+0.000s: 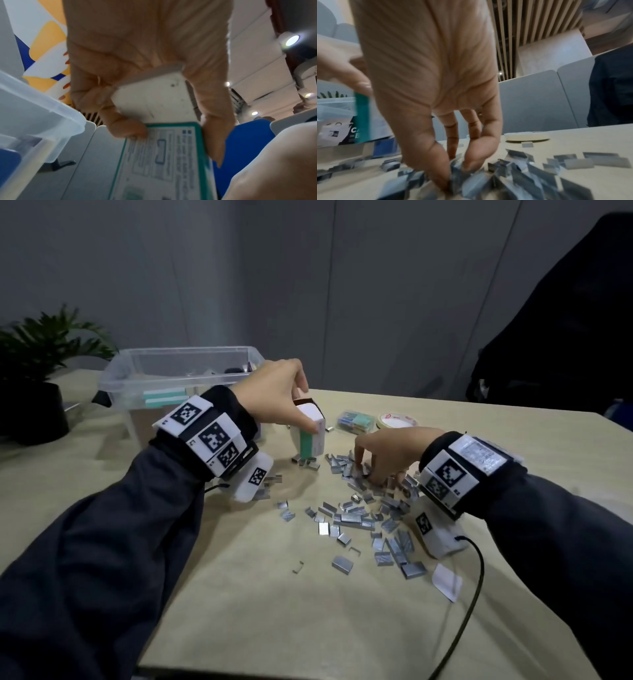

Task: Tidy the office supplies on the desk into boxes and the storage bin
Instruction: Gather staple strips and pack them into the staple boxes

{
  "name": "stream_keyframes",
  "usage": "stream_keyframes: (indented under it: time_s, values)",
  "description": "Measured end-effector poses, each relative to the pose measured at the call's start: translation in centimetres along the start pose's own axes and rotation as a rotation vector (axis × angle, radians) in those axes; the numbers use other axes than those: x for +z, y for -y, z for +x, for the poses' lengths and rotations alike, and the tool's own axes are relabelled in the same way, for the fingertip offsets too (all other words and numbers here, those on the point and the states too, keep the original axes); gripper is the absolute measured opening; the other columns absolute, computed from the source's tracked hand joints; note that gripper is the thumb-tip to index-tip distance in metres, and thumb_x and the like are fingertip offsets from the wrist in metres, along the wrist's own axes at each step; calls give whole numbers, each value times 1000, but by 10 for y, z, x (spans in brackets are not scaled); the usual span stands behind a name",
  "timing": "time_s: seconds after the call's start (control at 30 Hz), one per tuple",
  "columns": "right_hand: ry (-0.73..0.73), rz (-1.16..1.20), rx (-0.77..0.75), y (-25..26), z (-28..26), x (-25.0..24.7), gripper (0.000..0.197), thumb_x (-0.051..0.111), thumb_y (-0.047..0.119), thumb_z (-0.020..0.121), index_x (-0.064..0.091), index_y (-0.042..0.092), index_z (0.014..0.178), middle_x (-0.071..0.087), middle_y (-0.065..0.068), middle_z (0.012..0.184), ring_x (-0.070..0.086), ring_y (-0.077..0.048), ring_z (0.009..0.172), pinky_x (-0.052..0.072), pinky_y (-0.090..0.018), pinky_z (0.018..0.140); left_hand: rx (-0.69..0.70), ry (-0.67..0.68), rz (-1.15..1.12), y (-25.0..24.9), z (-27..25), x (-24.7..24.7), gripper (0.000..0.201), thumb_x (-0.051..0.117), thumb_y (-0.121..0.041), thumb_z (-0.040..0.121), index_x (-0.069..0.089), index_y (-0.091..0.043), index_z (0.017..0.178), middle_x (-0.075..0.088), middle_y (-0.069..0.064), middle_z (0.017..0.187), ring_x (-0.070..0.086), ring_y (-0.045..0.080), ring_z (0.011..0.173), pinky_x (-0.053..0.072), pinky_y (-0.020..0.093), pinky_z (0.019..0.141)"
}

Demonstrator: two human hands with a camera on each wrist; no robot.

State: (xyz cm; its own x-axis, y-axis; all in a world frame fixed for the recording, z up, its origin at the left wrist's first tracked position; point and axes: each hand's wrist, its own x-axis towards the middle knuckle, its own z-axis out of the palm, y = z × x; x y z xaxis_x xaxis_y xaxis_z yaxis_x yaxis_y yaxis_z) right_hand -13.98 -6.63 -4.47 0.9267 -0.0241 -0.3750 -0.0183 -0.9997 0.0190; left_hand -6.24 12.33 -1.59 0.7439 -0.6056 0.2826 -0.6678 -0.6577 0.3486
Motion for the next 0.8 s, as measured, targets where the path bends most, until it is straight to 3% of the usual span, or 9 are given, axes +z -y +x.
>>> stream_keyframes:
  time_s: [0.13, 0.2, 0.3, 0.37, 0.53, 0.7, 0.8]
  values:
    - [-28, -40, 26, 2, -1, -1, 40, 72, 24, 87, 63, 8, 123, 68, -5, 107, 53, -5, 57, 48, -20, 55, 37, 182, -21, 1, -10, -2, 37, 88, -36, 62, 70, -16, 88, 71, -7, 86, 62, 5, 74, 47, 21, 62]
    - [-21, -27, 47, 0, 0, -1, 44, 77, 32, 83, 65, 8, 118, 71, -5, 104, 56, -3, 53, 48, -18, 52, 57, 240, -54, 2, -14, 3, 36, 89, -33, 62, 72, -19, 91, 71, -10, 88, 63, 4, 79, 50, 21, 68]
    - [-30, -10, 71, -3, 1, -1, 41, 79, 34, 79, 70, 7, 109, 73, -2, 93, 59, -3, 51, 51, -17, 52, 50, 250, -97, 4, -18, 12, 47, 89, -31, 62, 69, -19, 103, 67, -9, 96, 63, 12, 93, 54, 32, 81]
    - [-52, 10, 86, -6, 2, -3, 34, 81, 32, 77, 74, 7, 99, 73, 1, 81, 60, -3, 52, 48, -16, 48, 15, 274, -146, 7, -20, 12, 48, 90, -30, 62, 69, -17, 104, 67, -9, 96, 65, 14, 92, 56, 35, 80]
    - [-185, 187, 33, -9, 1, -16, 15, 82, 24, 75, 77, 11, 80, 73, 3, 71, 66, -8, 60, 50, -17, 50, -17, 343, -222, 12, -23, 8, 36, 88, -30, 66, 73, -18, 96, 73, -2, 93, 66, 13, 83, 52, 20, 66]
    - [-370, 605, -183, 1, -10, -38, 8, 76, 16, 81, 75, 9, 86, 75, -3, 78, 69, -9, 73, 54, -19, 56, -43, 316, -245, 14, -24, 8, 61, 90, -31, 61, 52, -23, 108, 65, -2, 104, 62, 15, 87, 52, 29, 73]
    - [-281, 703, -265, 16, -13, -39, 12, 72, 14, 85, 75, 7, 94, 75, -7, 84, 71, -9, 79, 55, -19, 59, -76, 327, -239, 13, -24, 9, 68, 91, -32, 58, 49, -22, 109, 64, -4, 107, 59, 10, 79, 47, 22, 65]
